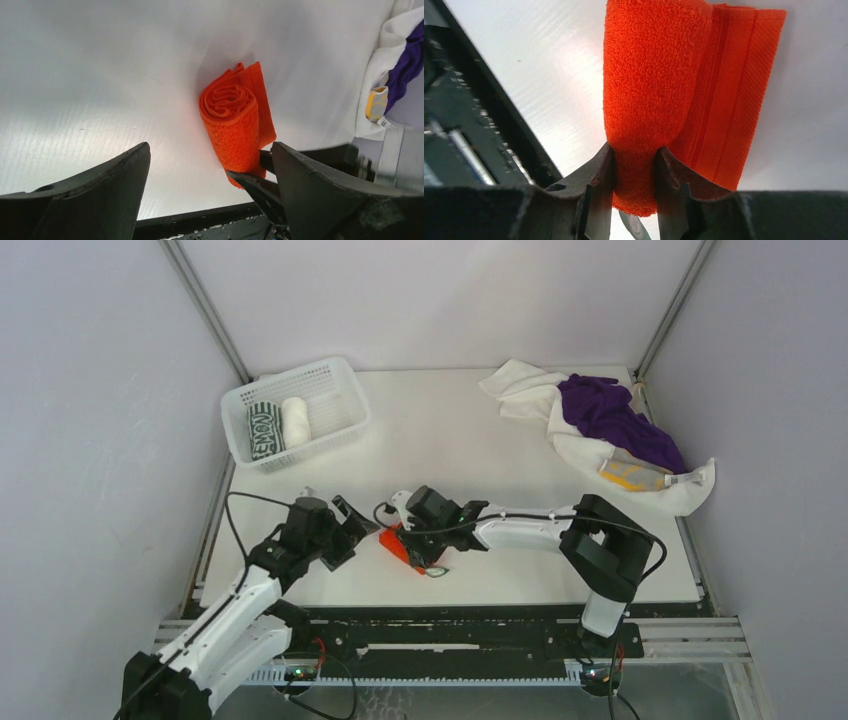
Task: Roll the towels
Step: Roll the towel at the center of the board.
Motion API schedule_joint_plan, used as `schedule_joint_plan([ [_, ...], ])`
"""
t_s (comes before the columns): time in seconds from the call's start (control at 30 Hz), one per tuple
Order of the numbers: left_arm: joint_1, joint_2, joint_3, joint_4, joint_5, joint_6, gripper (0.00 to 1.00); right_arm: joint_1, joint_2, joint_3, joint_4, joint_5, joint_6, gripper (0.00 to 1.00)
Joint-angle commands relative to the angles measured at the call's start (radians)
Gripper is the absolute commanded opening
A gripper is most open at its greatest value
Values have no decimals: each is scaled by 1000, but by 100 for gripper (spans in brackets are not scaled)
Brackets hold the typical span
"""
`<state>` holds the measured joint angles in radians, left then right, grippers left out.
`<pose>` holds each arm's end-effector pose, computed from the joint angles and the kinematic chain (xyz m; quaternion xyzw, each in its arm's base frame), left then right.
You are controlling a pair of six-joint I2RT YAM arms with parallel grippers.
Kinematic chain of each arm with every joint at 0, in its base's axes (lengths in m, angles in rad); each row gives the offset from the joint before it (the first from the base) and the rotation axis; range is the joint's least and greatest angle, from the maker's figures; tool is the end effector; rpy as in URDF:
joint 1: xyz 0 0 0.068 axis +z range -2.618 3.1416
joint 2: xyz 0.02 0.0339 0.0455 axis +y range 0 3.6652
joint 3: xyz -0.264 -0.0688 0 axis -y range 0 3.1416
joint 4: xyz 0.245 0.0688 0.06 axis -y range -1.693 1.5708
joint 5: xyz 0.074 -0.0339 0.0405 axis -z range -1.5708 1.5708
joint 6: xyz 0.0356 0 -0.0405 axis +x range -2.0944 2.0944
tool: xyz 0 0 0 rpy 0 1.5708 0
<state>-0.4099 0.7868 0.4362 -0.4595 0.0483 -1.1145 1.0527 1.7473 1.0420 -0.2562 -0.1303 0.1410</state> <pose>0.1459 -0.0653 0.1933 -0.3119 0.8743 -0.2725 0.2530 0.1715 0.3101 0.1706 -0.4366 0.8461 0.2196 0.2127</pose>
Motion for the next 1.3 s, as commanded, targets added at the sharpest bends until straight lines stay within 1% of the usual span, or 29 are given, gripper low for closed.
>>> schedule_joint_plan([
  [0.0,16,-77,-62,0,14,-18,96,-67,64,-3,50,-340,114,24],
  [0.1,16,-131,-121,76,62,-47,96,-130,108,-21,113,-469,179,24],
  [0.17,16,-155,-175,163,126,-84,96,-167,130,-49,183,-560,229,24],
  [0.27,16,-167,-241,271,176,-143,96,-218,154,-93,284,-668,320,25],
  [0.4,6,-131,-255,337,208,-154,96,-276,223,-119,394,-784,433,26],
  [0.6,-18,-15,-259,451,206,-171,92,-306,342,-120,525,-887,547,27],
  [0.73,-18,86,-240,497,190,-161,87,-315,377,-121,523,-889,552,27],
  [0.87,-22,187,-222,506,188,-154,76,-322,376,-127,534,-885,564,29],
  [1.0,-40,242,-218,509,169,-154,65,-326,350,-128,504,-849,541,30],
  [1.07,-43,261,-212,485,156,-153,60,-323,313,-127,468,-828,502,34],
  [1.13,-43,279,-198,437,139,-141,56,-315,259,-128,406,-780,446,40],
  [1.2,-43,295,-185,397,126,-123,54,-304,189,-127,322,-709,392,45],
  [1.27,-43,313,-173,354,106,-104,53,-287,108,-121,246,-594,335,50],
])
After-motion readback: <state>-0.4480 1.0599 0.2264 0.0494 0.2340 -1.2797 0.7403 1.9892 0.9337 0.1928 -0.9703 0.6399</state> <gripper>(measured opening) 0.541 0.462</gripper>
